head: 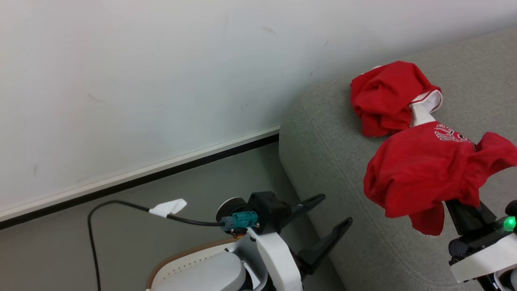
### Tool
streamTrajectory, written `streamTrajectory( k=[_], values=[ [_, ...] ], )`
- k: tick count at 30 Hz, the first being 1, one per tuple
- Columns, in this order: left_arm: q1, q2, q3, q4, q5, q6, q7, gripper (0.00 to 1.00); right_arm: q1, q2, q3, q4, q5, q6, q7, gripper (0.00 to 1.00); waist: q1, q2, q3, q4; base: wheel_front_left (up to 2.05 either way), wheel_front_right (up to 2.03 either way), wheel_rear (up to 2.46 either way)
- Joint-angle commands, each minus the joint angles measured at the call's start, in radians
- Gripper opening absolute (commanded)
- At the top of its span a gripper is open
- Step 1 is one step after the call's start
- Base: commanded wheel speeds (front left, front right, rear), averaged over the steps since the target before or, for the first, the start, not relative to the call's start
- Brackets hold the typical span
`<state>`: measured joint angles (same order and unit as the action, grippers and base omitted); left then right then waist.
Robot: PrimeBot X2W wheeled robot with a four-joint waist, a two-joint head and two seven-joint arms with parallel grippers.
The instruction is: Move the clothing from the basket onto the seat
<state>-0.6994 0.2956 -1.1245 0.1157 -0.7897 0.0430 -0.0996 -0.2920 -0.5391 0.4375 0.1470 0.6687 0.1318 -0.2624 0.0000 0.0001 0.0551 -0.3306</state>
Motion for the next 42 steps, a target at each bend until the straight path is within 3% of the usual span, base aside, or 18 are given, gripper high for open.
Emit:
streamTrajectory(
  k=[1, 11, 23, 26, 37, 42],
  values=[
    [-0.011, 0.002, -0.004, 0.002, 0.012, -0.002, -0.005, 1.00, 0.022, 0.006, -0.012, -0.007, -0.010, -0.002, -0.003, 0.00, 0.0000, -0.0001, 0.014, -0.027, 0.00, 0.00, 0.00],
    [-0.028, 0.012, -0.011, -0.008, 0.021, 0.001, 0.008, 1.00, -0.012, 0.018, -0.035, -0.005, -0.001, -0.002, -0.003, 0.00, 0.0000, -0.0001, 0.057, -0.053, 0.00, 0.00, 0.00],
    [-0.100, 0.070, -0.014, -0.090, 0.071, 0.017, 0.065, 1.00, -0.148, 0.004, -0.168, 0.045, 0.043, -0.002, -0.003, 0.00, 0.0000, -0.0001, 0.240, 0.010, 0.00, 0.00, 0.00],
    [-0.123, 0.093, -0.012, -0.113, 0.080, 0.019, 0.082, 1.00, -0.198, -0.014, -0.211, 0.077, 0.073, -0.002, -0.003, 0.00, 0.0000, -0.0001, 0.303, 0.031, 0.00, 0.00, 0.00],
    [-0.195, 0.126, 0.004, -0.170, 0.116, 0.015, 0.099, 1.00, -0.359, -0.172, -0.307, 0.265, 0.167, -0.002, 0.029, 0.00, 0.0000, -0.0001, 0.467, 0.102, 0.00, 0.00, 0.00],
    [-0.215, 0.131, 0.010, -0.176, 0.126, 0.017, 0.101, 1.00, -0.412, -0.201, -0.343, 0.357, 0.187, -0.002, 0.085, 0.00, 0.0000, -0.0001, 0.519, 0.130, 0.00, 0.00, 0.00]
  ],
)
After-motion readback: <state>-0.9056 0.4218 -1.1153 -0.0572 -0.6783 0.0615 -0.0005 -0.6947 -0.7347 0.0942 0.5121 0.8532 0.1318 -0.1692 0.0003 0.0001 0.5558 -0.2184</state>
